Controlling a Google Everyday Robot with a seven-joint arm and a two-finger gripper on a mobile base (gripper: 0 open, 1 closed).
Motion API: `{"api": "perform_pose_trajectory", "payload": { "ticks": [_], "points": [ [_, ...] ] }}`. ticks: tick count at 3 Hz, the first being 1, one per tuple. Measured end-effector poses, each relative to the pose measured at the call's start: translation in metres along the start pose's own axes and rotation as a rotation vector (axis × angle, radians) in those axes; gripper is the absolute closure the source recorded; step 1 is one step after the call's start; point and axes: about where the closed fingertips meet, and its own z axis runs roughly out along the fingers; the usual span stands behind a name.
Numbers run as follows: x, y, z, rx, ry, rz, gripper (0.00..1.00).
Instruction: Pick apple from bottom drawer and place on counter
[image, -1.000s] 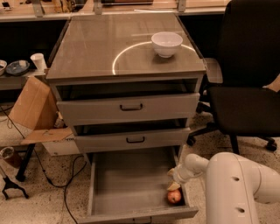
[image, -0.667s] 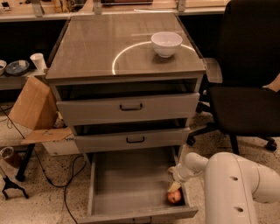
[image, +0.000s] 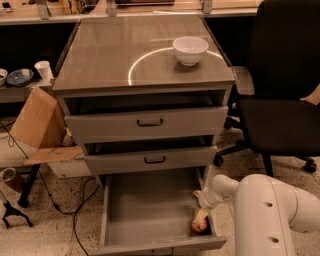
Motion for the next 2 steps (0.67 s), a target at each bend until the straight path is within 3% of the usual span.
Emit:
{"api": "perform_pose_trajectory", "payload": {
  "ticks": [2],
  "points": [
    [0.022,0.036,0.021,-0.053,0.004,0.005,0.23]
  ]
}}
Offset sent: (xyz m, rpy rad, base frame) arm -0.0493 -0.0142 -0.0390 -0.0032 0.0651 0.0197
